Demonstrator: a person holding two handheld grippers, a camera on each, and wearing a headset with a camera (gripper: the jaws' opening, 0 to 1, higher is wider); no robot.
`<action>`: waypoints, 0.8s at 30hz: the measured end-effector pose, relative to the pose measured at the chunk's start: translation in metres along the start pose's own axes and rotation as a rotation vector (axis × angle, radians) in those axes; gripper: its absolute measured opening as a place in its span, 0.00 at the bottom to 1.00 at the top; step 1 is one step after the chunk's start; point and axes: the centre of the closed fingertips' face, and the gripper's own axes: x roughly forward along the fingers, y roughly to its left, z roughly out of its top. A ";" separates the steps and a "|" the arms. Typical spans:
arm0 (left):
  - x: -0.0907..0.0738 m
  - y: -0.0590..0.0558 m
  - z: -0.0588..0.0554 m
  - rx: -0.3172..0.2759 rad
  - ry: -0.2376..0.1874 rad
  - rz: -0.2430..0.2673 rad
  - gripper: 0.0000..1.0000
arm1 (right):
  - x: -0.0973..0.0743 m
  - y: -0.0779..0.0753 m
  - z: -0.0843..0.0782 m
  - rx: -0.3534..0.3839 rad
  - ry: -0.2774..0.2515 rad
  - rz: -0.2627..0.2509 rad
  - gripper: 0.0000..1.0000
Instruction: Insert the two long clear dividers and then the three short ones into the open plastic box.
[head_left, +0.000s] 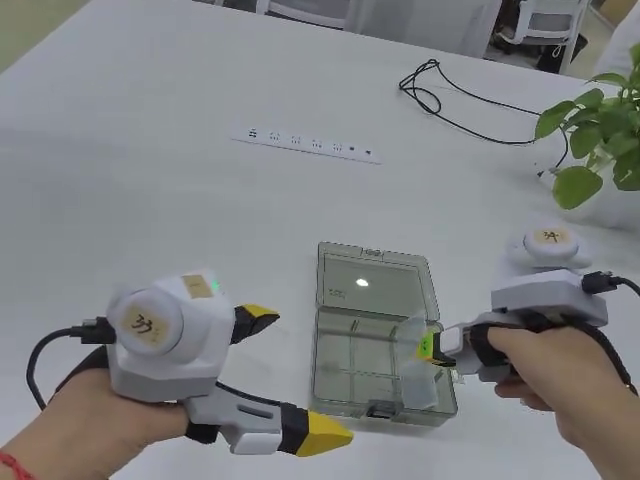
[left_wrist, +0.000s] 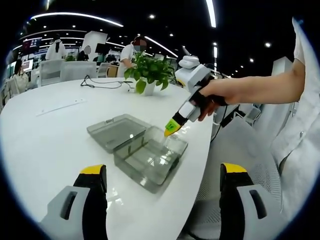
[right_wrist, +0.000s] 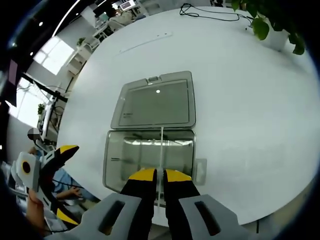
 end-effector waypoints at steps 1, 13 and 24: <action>0.000 0.000 0.000 0.000 -0.001 0.001 0.96 | 0.000 0.000 0.000 -0.001 0.001 0.000 0.07; 0.001 0.001 -0.001 -0.001 0.005 0.001 0.95 | -0.001 0.004 0.000 -0.028 0.005 0.004 0.07; 0.000 0.003 0.000 -0.009 -0.002 0.006 0.95 | -0.002 0.006 0.001 -0.035 0.005 0.009 0.07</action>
